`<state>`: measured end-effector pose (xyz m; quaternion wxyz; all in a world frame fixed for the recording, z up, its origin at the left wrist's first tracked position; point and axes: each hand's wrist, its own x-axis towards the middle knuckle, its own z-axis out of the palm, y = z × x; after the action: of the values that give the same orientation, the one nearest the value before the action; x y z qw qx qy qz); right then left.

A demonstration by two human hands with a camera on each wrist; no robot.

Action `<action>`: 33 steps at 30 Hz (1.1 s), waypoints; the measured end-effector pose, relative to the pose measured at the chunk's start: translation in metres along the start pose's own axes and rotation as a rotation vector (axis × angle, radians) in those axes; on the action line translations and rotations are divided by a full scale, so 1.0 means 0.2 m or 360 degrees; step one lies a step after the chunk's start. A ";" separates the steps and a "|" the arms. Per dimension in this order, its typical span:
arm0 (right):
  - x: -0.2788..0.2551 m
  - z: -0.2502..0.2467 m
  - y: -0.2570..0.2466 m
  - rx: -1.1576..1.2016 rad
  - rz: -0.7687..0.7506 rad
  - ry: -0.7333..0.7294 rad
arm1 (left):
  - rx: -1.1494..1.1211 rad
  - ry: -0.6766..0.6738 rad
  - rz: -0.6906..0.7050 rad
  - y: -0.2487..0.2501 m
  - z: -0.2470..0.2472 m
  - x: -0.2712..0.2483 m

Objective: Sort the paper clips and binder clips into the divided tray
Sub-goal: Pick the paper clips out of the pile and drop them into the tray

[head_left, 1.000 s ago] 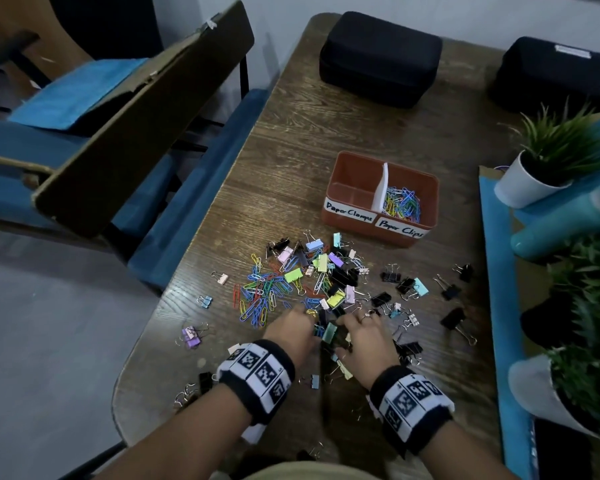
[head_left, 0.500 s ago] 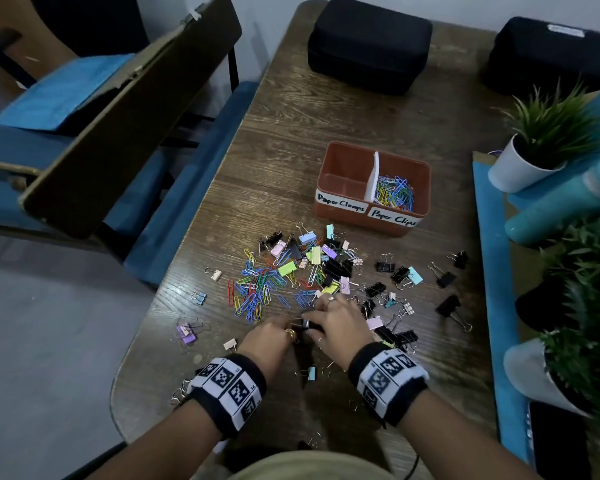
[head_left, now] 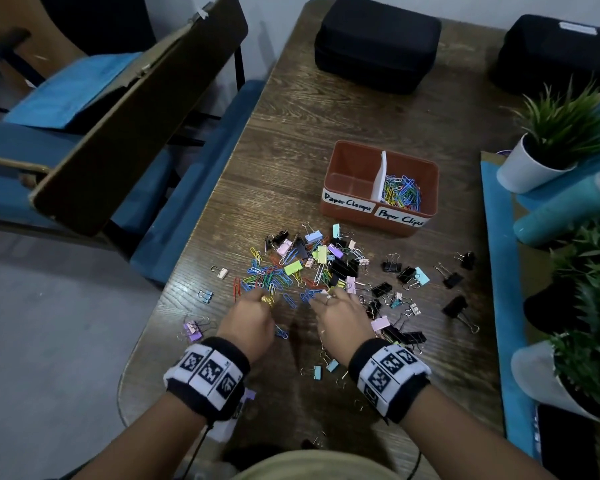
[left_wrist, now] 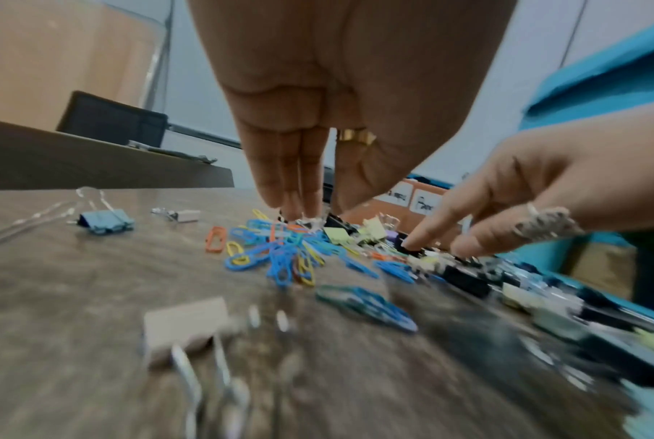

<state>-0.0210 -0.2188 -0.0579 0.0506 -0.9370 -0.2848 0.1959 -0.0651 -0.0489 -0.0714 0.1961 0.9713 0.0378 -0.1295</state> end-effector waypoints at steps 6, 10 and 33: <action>0.05 -0.01 0.02 -0.0238 0.0278 -0.0186 | 0.0183 -0.0196 -0.0152 -0.07 -0.07 0.19; 0.02 -0.03 0.07 -0.0262 0.0248 -0.0161 | 0.0276 -0.0395 -0.0150 -0.11 -0.05 0.24; 0.20 0.02 -0.02 0.0321 0.0078 -0.0048 | -0.0073 -0.0295 -0.0327 -0.16 -0.02 0.10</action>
<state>0.0051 -0.1943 -0.0751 0.1355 -0.9307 -0.2414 0.2390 -0.0487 -0.0178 -0.0850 0.2066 0.9414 0.1216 -0.2373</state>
